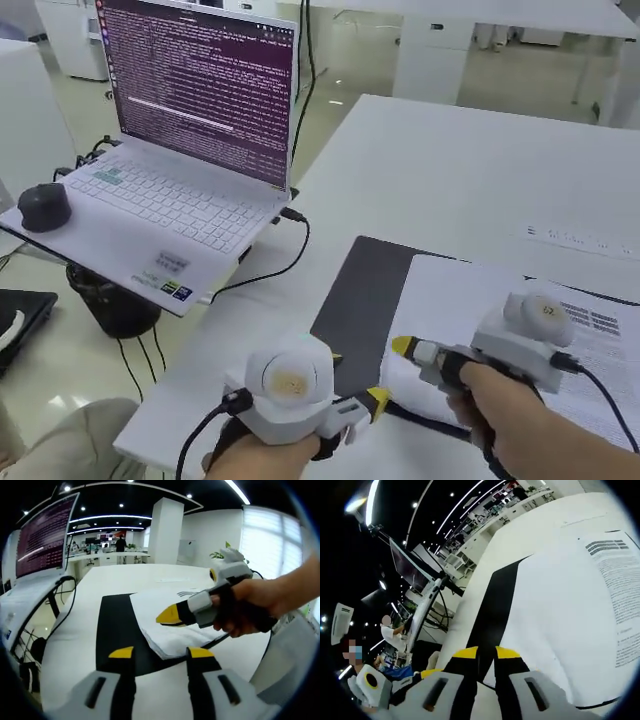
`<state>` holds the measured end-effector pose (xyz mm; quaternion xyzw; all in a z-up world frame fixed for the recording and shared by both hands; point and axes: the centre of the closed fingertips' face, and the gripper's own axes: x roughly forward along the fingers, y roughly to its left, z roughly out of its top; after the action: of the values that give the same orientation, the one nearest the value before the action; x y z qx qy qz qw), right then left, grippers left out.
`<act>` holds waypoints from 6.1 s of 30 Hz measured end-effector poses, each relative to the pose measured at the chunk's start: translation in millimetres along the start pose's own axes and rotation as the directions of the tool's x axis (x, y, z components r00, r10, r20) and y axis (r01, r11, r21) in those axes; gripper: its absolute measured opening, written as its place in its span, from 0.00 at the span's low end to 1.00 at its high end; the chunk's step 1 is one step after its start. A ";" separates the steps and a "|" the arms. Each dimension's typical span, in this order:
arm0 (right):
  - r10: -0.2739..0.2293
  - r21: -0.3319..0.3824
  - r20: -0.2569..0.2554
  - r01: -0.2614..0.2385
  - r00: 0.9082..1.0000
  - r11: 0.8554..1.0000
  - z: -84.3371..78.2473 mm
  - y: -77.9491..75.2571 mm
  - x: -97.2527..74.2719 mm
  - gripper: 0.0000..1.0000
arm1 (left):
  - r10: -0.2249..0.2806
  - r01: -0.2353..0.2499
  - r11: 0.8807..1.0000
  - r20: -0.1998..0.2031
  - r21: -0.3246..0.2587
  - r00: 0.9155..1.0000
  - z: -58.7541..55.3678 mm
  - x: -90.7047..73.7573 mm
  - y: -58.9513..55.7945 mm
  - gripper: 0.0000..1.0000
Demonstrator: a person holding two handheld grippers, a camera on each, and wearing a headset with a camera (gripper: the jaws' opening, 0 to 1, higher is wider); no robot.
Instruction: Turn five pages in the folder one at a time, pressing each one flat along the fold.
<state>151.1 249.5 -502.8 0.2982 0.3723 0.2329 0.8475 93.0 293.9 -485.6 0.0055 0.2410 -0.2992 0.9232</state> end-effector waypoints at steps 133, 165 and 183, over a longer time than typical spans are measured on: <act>-0.040 -0.027 0.243 0.048 0.969 0.998 125.3 -158.7 -15.0 0.00 | 0.070 -0.070 0.996 -0.003 0.057 0.998 -39.5 82.4 -10.2 0.34; 0.010 -0.015 0.164 -0.008 0.986 1.000 41.1 -121.0 -60.0 0.00 | 0.062 -0.063 0.996 0.016 0.059 0.998 -39.1 81.2 -10.3 0.33; 0.003 -0.016 0.095 -0.001 0.995 1.000 -2.5 -118.9 -75.1 0.00 | 0.054 -0.055 0.997 0.023 0.059 0.998 -39.5 80.4 -10.1 0.33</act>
<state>123.7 119.1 -547.9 0.3023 0.3293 0.2223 0.8665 126.6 247.5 -555.2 0.0366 0.2220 -0.2811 0.9329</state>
